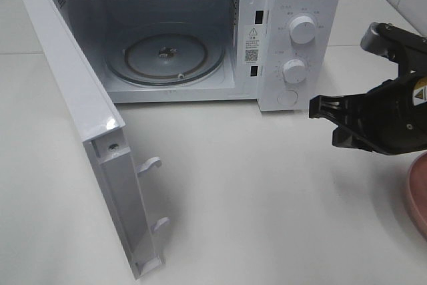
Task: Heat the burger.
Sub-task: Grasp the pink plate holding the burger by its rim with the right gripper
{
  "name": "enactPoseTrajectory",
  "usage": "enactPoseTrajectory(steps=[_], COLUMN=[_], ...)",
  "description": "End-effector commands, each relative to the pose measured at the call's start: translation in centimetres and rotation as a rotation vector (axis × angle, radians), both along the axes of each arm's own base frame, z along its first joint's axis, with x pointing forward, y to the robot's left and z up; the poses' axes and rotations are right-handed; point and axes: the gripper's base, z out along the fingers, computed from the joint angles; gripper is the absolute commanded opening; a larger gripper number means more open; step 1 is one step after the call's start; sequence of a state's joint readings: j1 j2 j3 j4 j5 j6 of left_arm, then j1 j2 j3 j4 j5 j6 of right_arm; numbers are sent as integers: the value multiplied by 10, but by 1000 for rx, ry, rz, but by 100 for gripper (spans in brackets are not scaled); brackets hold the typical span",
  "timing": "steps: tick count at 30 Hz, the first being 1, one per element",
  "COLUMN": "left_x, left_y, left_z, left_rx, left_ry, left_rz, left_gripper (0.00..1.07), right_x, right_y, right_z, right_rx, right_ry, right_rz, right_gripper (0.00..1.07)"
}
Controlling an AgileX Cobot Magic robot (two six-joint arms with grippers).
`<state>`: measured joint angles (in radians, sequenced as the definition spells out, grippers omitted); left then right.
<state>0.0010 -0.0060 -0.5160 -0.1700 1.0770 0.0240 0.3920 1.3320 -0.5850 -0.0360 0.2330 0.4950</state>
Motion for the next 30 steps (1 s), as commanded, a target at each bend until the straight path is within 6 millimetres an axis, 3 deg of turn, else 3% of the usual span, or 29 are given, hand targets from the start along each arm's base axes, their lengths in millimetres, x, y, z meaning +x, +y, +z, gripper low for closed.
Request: enactPoseTrajectory(steps=[1, 11, 13, 14, 15, 16, 17, 18, 19, 20, 22, 30], left_x=[-2, -2, -2, -2, -2, -2, -2, -2, -2, -2, -2, -2], left_y=[0, 0, 0, 0, 0, 0, 0, 0, 0, 0, 0, 0], left_z=[0, 0, 0, 0, 0, 0, 0, 0, 0, 0, 0, 0], left_rx=[-2, -2, -2, -2, -2, -2, -2, -2, -2, -2, -2, -2], left_ry=[-27, -27, -27, -27, -27, -27, -27, -27, -27, -27, -27, -27], left_rz=[3, 3, 3, 3, 3, 3, 3, 3, 3, 3, 3, 3], left_gripper=[100, 100, 100, 100, 100, 100, 100, 100, 100, 100, 100, 100], right_x=[-12, -38, -42, -42, -43, -44, -44, -44, -44, -44, -43, -41], right_y=[-7, -20, -25, -25, -26, -29, -29, -30, -30, -30, -30, -35], right_z=[9, 19, 24, 24, 25, 28, 28, 29, 31, 31, 36, 42], right_rx=[-87, -210, -287, -287, -307, -345, -345, -367, -396, -396, -427, -505], right_ry=[36, 146, 185, 185, 200, 227, 227, 233, 239, 239, 242, 240], right_rz=[70, 164, 202, 202, 206, 223, 223, 242, 278, 278, 327, 352], right_gripper=[4, 10, 27, 27, 35, 53, 53, 64, 82, 82, 100, 97])
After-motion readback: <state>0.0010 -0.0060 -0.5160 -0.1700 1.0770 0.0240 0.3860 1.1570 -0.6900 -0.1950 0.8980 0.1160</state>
